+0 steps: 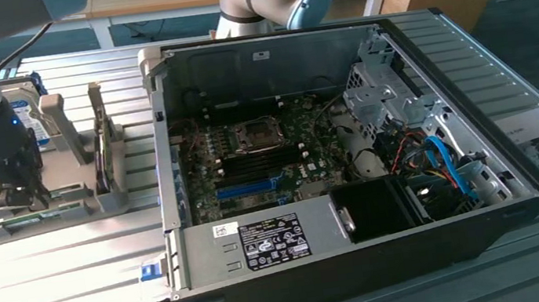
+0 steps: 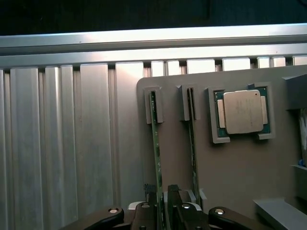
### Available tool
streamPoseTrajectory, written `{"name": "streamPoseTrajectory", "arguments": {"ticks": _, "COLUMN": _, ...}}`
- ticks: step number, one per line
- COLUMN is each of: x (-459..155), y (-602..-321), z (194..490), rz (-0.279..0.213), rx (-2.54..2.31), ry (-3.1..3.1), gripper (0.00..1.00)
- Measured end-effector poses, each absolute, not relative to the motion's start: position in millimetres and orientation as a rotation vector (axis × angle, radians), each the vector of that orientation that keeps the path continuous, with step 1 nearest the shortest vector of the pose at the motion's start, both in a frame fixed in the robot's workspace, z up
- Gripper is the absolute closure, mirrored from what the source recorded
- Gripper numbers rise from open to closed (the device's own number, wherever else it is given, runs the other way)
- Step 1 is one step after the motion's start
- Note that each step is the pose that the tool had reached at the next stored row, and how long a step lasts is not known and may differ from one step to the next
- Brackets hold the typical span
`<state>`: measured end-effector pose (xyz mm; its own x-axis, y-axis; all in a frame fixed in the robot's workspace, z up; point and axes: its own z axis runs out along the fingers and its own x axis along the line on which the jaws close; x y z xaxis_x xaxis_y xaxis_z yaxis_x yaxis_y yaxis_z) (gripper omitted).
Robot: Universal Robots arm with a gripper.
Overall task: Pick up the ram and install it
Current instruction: 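Pick up the ram and move it above insertion slot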
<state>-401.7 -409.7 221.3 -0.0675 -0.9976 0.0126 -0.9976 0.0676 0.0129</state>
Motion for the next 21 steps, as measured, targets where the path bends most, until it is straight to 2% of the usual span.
{"name": "streamPoseTrajectory", "arguments": {"ticks": 21, "x": -402, "y": -410, "z": 204, "rz": 0.003, "rx": 2.135, "ry": -2.284, "gripper": 0.76}}
